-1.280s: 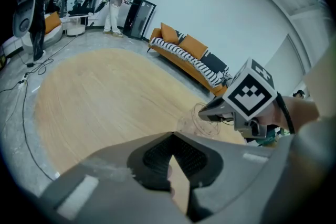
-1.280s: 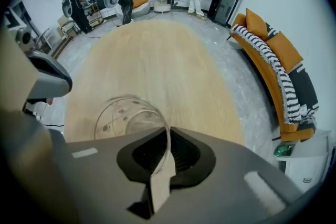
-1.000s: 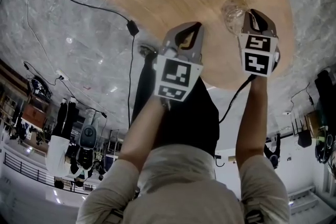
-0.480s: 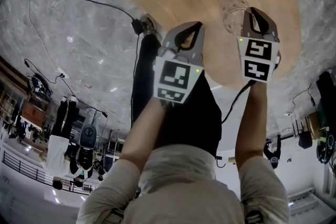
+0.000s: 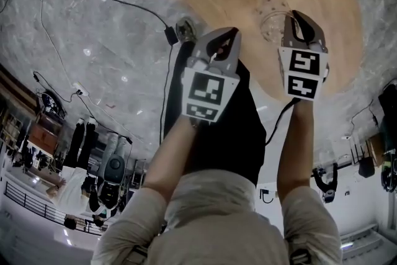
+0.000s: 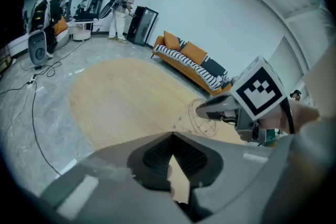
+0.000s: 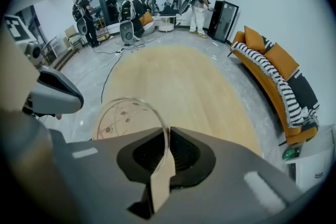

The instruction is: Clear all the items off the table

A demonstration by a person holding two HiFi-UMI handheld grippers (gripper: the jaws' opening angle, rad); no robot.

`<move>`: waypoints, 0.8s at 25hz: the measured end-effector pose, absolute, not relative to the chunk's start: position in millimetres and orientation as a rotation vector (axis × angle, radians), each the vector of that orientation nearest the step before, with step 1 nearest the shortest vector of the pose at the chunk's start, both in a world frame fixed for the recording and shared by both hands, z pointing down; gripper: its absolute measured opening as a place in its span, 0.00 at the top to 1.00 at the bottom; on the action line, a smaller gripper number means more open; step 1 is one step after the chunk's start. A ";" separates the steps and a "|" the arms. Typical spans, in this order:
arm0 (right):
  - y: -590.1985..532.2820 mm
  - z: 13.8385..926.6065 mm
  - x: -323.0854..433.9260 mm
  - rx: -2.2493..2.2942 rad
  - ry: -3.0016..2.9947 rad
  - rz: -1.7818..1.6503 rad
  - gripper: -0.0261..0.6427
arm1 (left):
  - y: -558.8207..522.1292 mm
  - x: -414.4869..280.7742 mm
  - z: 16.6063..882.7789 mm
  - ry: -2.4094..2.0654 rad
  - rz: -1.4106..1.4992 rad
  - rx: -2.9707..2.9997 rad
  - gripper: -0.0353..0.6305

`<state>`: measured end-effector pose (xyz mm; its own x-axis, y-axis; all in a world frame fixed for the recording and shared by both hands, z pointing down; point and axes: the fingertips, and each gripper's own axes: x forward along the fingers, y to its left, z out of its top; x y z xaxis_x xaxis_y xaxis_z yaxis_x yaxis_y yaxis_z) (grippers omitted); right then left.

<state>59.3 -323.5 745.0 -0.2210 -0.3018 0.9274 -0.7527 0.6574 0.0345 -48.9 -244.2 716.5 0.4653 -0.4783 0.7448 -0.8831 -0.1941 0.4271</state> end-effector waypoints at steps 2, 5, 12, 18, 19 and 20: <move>-319.5 736.3 49.0 0.845 -1.819 0.522 0.93 | -240.4 -56.9 705.6 -1.158 0.575 1.848 0.92; -309.2 717.4 34.6 0.845 -1.844 0.510 0.93 | -229.8 -66.7 681.9 -1.157 0.575 1.884 0.92; -278.2 645.0 2.7 0.886 -1.923 0.619 0.93 | -211.7 -96.8 615.1 -1.177 0.580 1.930 0.92; -252.0 579.9 1.2 1.019 -1.941 0.619 0.93 | -193.6 -99.9 557.1 -1.163 0.565 1.997 0.92; -249.8 569.5 1.8 1.042 -1.943 0.622 0.93 | -195.1 -100.0 547.1 -1.159 0.563 2.016 0.92; -247.9 560.4 2.7 1.064 -1.945 0.626 0.93 | -197.8 -99.3 537.2 -1.154 0.563 2.040 0.91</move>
<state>2.7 -247.9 560.4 -0.3126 -0.4487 0.8372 -0.8527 0.5209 -0.0392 -99.3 -197.8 537.2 0.5048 -0.5512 0.6643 -0.8628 -0.3446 0.3698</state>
